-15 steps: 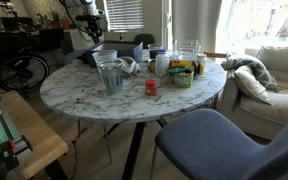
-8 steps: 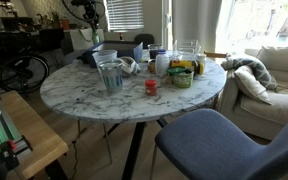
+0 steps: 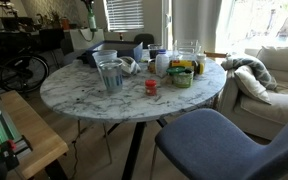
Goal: Put the green bottle in the clear cup at the front of the table
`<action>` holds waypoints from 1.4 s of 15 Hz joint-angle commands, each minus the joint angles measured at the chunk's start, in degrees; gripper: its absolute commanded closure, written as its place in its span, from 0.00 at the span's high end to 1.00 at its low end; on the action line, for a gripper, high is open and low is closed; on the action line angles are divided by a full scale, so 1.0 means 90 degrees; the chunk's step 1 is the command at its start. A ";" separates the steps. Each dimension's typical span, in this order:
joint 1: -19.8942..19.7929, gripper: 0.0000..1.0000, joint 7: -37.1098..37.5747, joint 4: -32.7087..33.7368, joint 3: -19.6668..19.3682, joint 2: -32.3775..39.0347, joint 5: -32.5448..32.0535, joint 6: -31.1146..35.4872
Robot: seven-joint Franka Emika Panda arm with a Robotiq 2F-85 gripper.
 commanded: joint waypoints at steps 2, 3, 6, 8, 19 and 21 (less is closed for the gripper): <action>-0.0416 0.08 0.0567 -0.1800 -0.0142 -0.1559 0.0408 0.0282; -0.0504 0.08 0.0666 -0.2087 -0.0186 -0.1808 0.0435 0.0346; -0.0782 0.08 0.1077 -0.3003 -0.0352 -0.2563 0.0497 0.0455; -0.0992 0.08 0.1261 -0.3652 -0.0474 -0.3062 0.0437 0.0628; -0.1655 0.31 0.1187 -0.5055 -0.0725 -0.4090 0.0361 0.0981; -0.1652 0.31 0.1188 -0.5059 -0.0722 -0.4093 0.0361 0.0985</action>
